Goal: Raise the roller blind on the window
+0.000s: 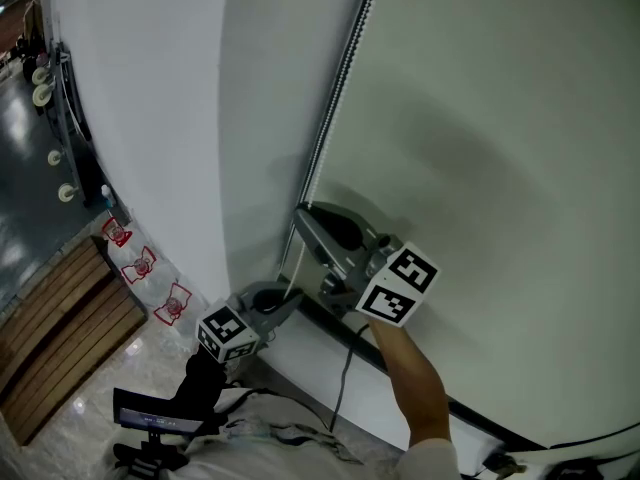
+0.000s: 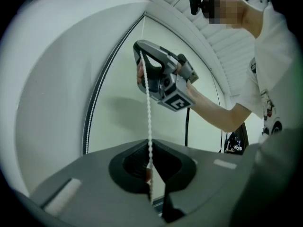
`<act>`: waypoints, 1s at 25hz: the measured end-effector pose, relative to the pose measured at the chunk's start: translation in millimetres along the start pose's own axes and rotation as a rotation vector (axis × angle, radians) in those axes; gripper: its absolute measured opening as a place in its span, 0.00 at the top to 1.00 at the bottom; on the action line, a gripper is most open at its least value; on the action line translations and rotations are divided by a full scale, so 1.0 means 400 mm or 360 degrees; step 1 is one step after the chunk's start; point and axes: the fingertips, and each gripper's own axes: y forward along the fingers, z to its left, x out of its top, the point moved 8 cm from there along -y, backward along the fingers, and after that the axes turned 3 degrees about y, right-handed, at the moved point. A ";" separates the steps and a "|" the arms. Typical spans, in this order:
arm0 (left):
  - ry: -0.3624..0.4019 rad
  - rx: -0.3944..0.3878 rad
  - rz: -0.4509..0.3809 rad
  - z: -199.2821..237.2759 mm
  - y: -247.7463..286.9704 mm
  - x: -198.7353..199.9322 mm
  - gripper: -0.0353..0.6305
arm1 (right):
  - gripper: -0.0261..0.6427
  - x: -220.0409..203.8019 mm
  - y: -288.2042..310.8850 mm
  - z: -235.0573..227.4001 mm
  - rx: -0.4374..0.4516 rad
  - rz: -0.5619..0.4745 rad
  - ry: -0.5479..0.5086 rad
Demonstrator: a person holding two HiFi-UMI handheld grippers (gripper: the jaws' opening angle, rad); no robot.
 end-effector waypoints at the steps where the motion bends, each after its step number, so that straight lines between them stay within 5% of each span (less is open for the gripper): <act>1: -0.0002 0.0000 0.0002 0.000 -0.002 -0.003 0.95 | 0.94 -0.027 -0.005 -0.002 -0.0009 0.0020 0.0024; 20: 0.0003 -0.0017 0.0022 0.000 0.006 -0.015 0.95 | 0.94 -0.259 -0.047 0.004 -0.0076 0.0302 0.0116; 25: -0.0004 -0.0039 0.0023 -0.003 0.005 -0.019 0.95 | 0.94 -0.287 -0.071 0.000 -0.0056 0.0260 0.0248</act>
